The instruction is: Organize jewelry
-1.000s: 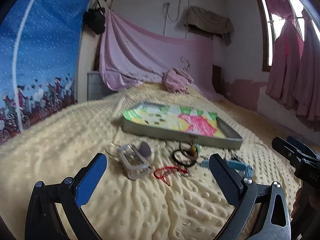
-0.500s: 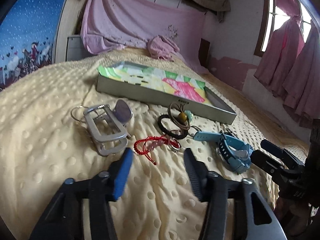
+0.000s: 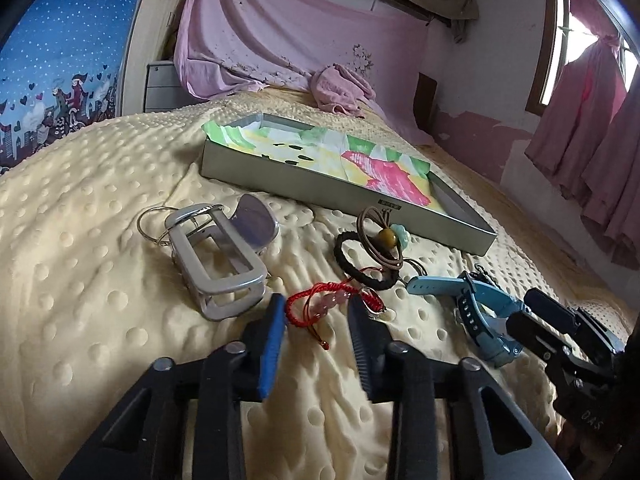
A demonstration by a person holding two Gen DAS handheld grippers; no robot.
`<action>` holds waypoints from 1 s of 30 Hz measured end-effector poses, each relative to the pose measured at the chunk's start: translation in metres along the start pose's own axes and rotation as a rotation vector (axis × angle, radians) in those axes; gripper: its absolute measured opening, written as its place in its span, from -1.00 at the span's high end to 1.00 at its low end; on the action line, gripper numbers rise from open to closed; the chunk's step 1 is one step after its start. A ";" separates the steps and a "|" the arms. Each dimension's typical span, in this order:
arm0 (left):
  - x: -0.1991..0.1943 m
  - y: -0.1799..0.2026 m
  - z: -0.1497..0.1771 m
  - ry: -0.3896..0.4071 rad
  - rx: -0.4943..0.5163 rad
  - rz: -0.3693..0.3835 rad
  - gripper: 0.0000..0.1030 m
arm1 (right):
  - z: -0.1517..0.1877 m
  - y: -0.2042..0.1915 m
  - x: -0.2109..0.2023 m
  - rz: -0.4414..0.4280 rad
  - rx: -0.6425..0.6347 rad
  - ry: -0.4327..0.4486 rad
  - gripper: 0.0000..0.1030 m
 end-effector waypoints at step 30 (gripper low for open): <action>-0.021 0.022 0.015 0.018 0.072 0.129 0.90 | -0.005 -0.027 -0.020 0.073 -0.236 -0.015 0.81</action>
Point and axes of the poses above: each gripper's, at about its wrist camera, not at the fingertips, and x roughly the way its jaws point, y to its right, z to its underside, the point moved 9 cm from there along x, roughly the way its jaws point, and after that the axes turned 13 degrees about -x, right-handed, at the moved point
